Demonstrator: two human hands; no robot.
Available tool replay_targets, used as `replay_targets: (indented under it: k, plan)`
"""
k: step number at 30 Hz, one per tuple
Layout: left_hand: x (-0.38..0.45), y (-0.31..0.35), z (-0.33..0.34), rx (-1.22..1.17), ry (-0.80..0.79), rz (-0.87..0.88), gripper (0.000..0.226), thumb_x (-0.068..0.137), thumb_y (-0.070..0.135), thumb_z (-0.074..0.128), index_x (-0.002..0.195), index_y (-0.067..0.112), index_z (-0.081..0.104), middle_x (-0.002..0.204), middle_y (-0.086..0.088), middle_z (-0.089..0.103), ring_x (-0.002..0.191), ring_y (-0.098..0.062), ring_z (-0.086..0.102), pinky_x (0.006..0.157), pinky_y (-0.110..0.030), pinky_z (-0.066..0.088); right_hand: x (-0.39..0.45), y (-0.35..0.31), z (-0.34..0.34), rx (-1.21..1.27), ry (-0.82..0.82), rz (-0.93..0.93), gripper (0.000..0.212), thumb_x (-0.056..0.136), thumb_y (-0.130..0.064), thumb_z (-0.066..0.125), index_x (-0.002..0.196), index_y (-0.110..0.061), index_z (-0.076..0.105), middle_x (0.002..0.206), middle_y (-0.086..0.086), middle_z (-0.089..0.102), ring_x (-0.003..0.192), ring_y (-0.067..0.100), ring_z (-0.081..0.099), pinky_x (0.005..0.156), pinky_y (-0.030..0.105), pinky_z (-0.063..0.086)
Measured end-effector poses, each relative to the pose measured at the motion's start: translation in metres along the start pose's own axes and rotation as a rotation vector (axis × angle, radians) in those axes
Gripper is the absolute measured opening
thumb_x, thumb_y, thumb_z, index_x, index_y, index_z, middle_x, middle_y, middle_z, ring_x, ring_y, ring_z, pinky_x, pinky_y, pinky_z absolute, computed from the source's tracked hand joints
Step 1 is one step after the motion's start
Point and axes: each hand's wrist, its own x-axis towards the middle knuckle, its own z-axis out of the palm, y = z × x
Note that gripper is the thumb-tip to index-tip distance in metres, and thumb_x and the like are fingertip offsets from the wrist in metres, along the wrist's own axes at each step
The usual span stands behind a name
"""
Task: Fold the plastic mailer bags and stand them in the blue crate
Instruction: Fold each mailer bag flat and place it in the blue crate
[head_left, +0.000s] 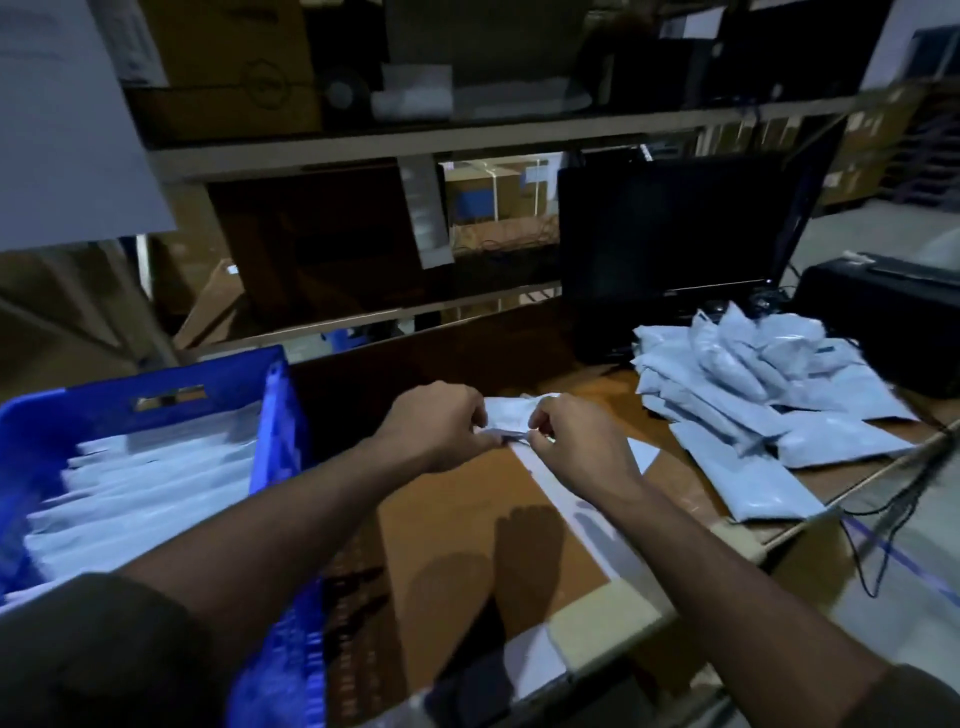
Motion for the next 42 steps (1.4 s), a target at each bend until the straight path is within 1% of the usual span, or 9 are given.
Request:
replay_targets:
  k: [2, 6, 9, 18, 22, 26, 32, 37, 42]
  plan:
    - [0.024, 0.014, 0.016, 0.019, -0.033, -0.034, 0.036, 0.093, 0.057, 0.063, 0.111, 0.026, 0.064, 0.102, 0.006, 0.069, 0.089, -0.015, 0.064, 0.072, -0.032, 0.055, 0.009, 0.034, 0.005, -0.001, -0.017, 0.034, 0.01, 0.092, -0.029, 0.065, 0.098, -0.022, 0.069, 0.094, -0.004, 0.067, 0.087, 0.017, 0.062, 0.063, 0.028, 0.038]
    - [0.061, 0.026, 0.059, -0.033, -0.03, -0.165, 0.035, 0.093, 0.054, 0.064, 0.116, 0.027, 0.065, 0.105, 0.006, 0.071, 0.093, -0.016, 0.065, 0.074, -0.032, 0.055, 0.033, 0.09, 0.023, -0.01, -0.049, 0.053, 0.014, 0.095, -0.029, 0.063, 0.106, -0.021, 0.068, 0.101, -0.002, 0.066, 0.091, 0.017, 0.061, 0.068, 0.03, 0.046]
    - [0.074, 0.035, 0.092, -0.131, 0.017, -0.314, 0.029, 0.093, 0.048, 0.065, 0.114, 0.028, 0.067, 0.098, 0.007, 0.072, 0.087, -0.014, 0.066, 0.073, -0.032, 0.057, 0.055, 0.12, 0.038, -0.004, -0.079, 0.029, 0.021, 0.095, -0.03, 0.063, 0.113, -0.022, 0.067, 0.109, -0.002, 0.066, 0.098, 0.017, 0.061, 0.075, 0.031, 0.049]
    - [0.074, 0.047, 0.132, -0.242, 0.105, -0.563, 0.019, 0.094, 0.042, 0.064, 0.108, 0.029, 0.07, 0.09, 0.011, 0.07, 0.078, -0.008, 0.062, 0.064, -0.029, 0.054, 0.1, 0.139, 0.09, 0.029, -0.255, -0.158, 0.051, 0.09, -0.039, 0.072, 0.136, -0.026, 0.057, 0.135, -0.005, 0.056, 0.121, 0.015, 0.051, 0.097, 0.028, 0.049]
    - [0.064, 0.041, 0.136, -0.232, 0.155, -0.626, 0.021, 0.095, 0.04, 0.064, 0.113, 0.029, 0.068, 0.101, 0.009, 0.071, 0.086, -0.01, 0.063, 0.061, -0.025, 0.046, 0.103, 0.144, 0.11, 0.052, -0.231, -0.197, 0.042, 0.092, -0.028, 0.072, 0.133, -0.025, 0.064, 0.133, -0.005, 0.063, 0.12, 0.014, 0.056, 0.093, 0.025, 0.05]
    - [0.053, 0.034, 0.138, -0.288, 0.197, -0.674, 0.028, 0.096, 0.04, 0.065, 0.121, 0.027, 0.065, 0.111, 0.007, 0.071, 0.093, -0.009, 0.064, 0.071, -0.026, 0.053, 0.102, 0.14, 0.113, 0.107, -0.16, -0.165, 0.031, 0.095, -0.014, 0.066, 0.125, -0.021, 0.071, 0.127, -0.002, 0.069, 0.112, 0.016, 0.063, 0.089, 0.021, 0.052]
    - [0.027, 0.025, 0.141, -0.275, 0.263, -0.622, 0.073, 0.083, 0.042, 0.081, 0.145, 0.033, 0.044, 0.138, 0.012, 0.046, 0.125, -0.012, 0.047, 0.089, -0.032, 0.052, 0.071, 0.114, 0.088, 0.265, -0.086, -0.248, 0.026, 0.098, -0.014, 0.058, 0.117, -0.018, 0.074, 0.118, -0.002, 0.072, 0.108, 0.013, 0.061, 0.084, 0.018, 0.046]
    - [-0.026, 0.026, 0.143, -0.17, 0.456, -0.464, 0.04, 0.079, 0.015, 0.082, 0.114, 0.029, 0.071, 0.117, 0.009, 0.066, 0.112, -0.016, 0.059, 0.089, -0.035, 0.053, 0.015, 0.104, 0.074, 0.32, -0.123, -0.341, 0.024, 0.098, -0.021, 0.059, 0.118, -0.022, 0.074, 0.117, -0.007, 0.07, 0.112, 0.012, 0.056, 0.093, 0.02, 0.042]
    - [-0.09, 0.033, 0.168, -0.236, 0.391, -0.363, 0.054, 0.064, 0.001, 0.086, 0.107, 0.03, 0.077, 0.111, 0.013, 0.071, 0.103, -0.007, 0.059, 0.081, -0.018, 0.044, -0.041, 0.11, 0.068, 0.256, -0.197, -0.399, 0.027, 0.084, -0.016, 0.078, 0.108, -0.027, 0.077, 0.107, -0.01, 0.072, 0.102, 0.011, 0.062, 0.086, 0.028, 0.055]
